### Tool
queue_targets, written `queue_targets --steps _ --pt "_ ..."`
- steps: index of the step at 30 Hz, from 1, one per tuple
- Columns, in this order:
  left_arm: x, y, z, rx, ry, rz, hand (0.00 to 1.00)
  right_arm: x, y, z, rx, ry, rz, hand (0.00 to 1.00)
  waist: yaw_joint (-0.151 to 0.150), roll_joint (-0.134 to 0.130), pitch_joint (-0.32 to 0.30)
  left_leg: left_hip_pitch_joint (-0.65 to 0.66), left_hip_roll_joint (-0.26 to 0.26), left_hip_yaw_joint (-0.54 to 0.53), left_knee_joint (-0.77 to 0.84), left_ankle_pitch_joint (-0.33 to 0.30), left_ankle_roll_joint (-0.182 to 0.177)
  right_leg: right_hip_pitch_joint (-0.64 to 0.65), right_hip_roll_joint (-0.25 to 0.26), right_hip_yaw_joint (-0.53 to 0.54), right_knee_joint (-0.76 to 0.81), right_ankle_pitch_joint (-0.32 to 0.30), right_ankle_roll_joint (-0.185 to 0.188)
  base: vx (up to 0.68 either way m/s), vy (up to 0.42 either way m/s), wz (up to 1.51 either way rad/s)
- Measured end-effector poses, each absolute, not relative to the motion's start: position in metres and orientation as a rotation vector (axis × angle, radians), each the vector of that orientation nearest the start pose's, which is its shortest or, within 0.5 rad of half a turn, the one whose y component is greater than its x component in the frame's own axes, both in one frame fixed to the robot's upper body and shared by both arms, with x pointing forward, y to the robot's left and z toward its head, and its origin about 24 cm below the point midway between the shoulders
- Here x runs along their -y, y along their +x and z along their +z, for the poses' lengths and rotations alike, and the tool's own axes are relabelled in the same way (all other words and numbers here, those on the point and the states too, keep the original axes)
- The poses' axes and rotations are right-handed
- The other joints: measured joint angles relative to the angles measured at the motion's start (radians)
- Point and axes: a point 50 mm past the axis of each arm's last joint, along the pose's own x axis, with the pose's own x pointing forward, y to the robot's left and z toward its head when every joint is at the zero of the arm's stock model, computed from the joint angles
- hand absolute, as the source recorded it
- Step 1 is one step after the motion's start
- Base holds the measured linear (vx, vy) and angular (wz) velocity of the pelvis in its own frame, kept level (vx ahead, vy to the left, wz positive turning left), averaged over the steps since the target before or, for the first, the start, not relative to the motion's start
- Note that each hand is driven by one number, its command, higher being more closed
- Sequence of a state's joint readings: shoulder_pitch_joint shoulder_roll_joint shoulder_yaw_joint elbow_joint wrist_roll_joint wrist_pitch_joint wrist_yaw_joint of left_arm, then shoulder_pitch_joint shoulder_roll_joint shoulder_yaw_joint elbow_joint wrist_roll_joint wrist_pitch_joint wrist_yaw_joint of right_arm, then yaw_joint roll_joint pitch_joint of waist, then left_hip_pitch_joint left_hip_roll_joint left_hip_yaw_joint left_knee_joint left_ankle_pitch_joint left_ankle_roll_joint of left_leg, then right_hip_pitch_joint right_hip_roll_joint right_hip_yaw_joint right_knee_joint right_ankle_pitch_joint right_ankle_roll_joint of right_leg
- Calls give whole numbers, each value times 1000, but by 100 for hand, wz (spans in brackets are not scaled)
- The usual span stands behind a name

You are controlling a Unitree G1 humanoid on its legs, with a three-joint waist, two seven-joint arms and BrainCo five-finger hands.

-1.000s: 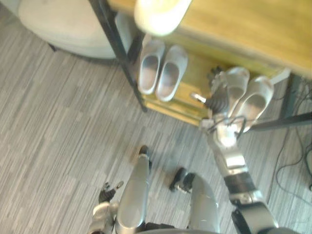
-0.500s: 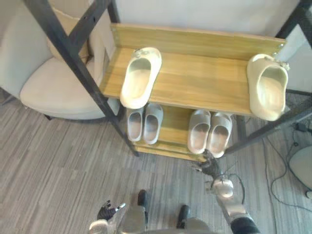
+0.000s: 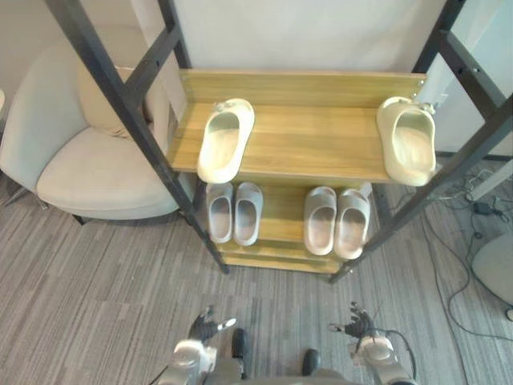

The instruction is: Organize the slippers on the shoe rack

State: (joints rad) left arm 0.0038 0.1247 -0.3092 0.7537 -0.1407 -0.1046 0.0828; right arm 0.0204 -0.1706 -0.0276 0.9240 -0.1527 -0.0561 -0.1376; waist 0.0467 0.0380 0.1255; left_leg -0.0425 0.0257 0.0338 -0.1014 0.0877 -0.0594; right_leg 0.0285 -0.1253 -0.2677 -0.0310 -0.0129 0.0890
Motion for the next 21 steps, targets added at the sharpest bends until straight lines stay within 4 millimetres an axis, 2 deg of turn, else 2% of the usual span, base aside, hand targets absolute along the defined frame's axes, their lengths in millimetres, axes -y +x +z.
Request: queue_targets --steps 1,3,7,11,15,19,21 --pt "-137 185 -108 -650 117 -131 0 223 148 -132 -877 -342 -159 0 -1 1 0 4 -1 -2 0 0 0 6 0 -1 -1 0 0 49 7 10" --pt "-116 199 -89 -534 100 -215 0 222 145 -134 -889 -336 -160 0 -4 11 -13 9 -2 -5 0 2 4 12 0 -1 -7 5 -1 44 -2 3" --pt "-91 212 -64 -409 71 -310 0 221 144 -136 -900 -332 -159 0 -11 22 -19 28 -1 -12 -1 2 4 39 3 -7 -13 4 -3 60 -23 3" --pt "-62 227 -24 -220 -13 -411 0 221 143 -136 -901 -334 -155 0 -16 26 -22 35 1 -14 -1 0 2 48 6 -8 -19 2 -4 8 -6 0" --pt "-49 239 2 -107 -29 -454 0 216 145 -137 -897 -349 -123 0 -41 26 -24 51 0 -14 -2 -2 3 67 6 -8 -29 3 -5 -16 -2 0" --pt "-43 248 26 -9 -41 -458 0 212 142 -138 -903 -348 -111 0 -46 27 -25 51 1 -10 -2 -3 3 69 8 -5 -39 7 -10 -32 -5 -4" --pt "-39 254 49 81 -55 -460 0 211 143 -138 -902 -356 -102 0 -47 26 -26 51 1 -6 -3 -3 3 70 8 0 -45 9 -12 -18 -5 -5"
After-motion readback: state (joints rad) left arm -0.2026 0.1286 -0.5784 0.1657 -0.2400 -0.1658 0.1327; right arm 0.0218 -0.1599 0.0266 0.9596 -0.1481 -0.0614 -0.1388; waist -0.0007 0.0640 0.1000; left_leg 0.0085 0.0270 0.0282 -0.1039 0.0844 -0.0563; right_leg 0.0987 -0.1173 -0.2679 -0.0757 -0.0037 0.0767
